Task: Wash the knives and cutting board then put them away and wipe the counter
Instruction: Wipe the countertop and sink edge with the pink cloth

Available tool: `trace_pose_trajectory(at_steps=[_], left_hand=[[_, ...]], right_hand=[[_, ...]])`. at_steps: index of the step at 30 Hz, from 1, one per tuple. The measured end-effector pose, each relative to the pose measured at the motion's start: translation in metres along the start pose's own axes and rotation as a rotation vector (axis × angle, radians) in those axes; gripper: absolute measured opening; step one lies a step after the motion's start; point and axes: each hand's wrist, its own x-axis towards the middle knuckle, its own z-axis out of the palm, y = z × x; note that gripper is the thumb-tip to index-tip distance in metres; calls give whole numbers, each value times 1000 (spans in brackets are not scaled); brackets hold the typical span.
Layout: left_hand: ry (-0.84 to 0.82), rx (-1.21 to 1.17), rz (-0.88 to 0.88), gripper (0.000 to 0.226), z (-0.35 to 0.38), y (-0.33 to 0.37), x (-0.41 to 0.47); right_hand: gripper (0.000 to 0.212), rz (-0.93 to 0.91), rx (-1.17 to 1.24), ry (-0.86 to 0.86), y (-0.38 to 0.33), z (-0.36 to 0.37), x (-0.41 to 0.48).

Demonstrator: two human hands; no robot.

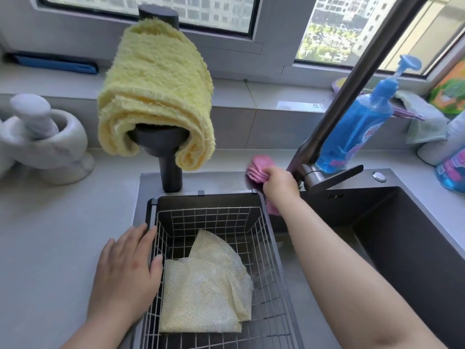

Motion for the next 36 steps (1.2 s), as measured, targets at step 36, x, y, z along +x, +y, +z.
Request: trace_pose_trajectory(at_steps=[36], left_hand=[[171, -328, 64, 47, -41, -89, -145]], right_hand=[[45, -535, 207, -239, -165, 60, -96]])
